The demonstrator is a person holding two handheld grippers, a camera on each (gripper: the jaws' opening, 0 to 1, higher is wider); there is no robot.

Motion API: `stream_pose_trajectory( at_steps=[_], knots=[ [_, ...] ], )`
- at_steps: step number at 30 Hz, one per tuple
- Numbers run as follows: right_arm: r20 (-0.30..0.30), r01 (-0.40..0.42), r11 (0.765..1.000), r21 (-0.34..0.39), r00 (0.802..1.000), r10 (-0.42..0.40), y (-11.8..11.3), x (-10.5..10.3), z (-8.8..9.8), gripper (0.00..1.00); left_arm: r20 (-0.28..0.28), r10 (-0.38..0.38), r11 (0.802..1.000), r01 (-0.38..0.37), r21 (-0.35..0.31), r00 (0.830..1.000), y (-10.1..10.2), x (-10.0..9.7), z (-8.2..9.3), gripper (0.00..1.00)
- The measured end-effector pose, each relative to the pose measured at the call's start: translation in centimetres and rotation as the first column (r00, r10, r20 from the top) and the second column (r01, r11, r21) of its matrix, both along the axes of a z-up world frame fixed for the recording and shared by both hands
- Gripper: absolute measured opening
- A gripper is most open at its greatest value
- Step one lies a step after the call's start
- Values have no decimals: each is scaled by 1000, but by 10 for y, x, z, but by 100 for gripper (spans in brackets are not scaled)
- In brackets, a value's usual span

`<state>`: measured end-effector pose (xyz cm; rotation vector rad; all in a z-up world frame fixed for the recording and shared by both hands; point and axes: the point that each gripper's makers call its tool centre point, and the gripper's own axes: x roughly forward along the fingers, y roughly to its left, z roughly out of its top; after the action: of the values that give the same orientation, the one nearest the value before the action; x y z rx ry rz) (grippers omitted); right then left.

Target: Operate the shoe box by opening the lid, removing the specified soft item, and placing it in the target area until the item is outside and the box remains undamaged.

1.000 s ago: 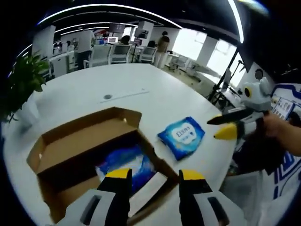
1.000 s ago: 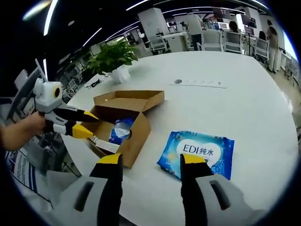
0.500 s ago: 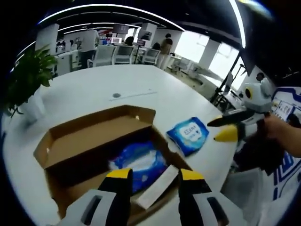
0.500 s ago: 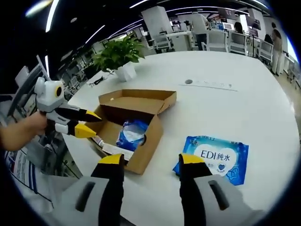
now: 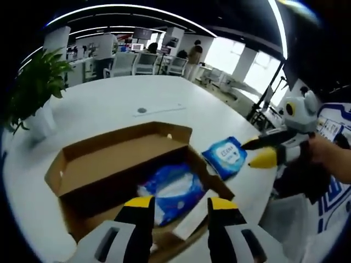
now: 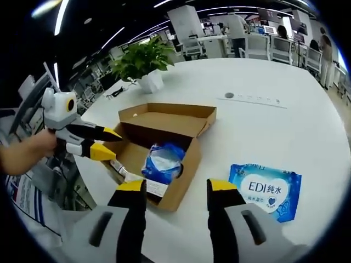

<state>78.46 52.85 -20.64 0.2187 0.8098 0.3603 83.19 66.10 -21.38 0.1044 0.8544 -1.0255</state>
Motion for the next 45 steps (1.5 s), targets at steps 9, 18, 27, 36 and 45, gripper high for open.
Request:
stream_pose_trajectory(
  at_steps=[9,18,27,36,45],
  knots=[
    [-8,-15,1000,7,1000,15,18,10,-5,38,-4,-16,1000,16,9,1000,6,11,-10,38],
    [-8,-33,999,20,999,33,32,18,-9,34,9,-80,996,80,26,997,-3,16,-23,36],
    [-18,-66,997,26,998,67,45,21,-13,29,24,-165,985,164,50,986,-19,20,-35,35],
    [-27,-88,996,33,996,89,52,25,-20,26,27,-212,975,209,74,977,-31,33,-51,33],
    [-41,-98,994,45,994,100,57,31,-29,25,53,-256,964,251,86,965,-45,37,-60,32]
  ],
)
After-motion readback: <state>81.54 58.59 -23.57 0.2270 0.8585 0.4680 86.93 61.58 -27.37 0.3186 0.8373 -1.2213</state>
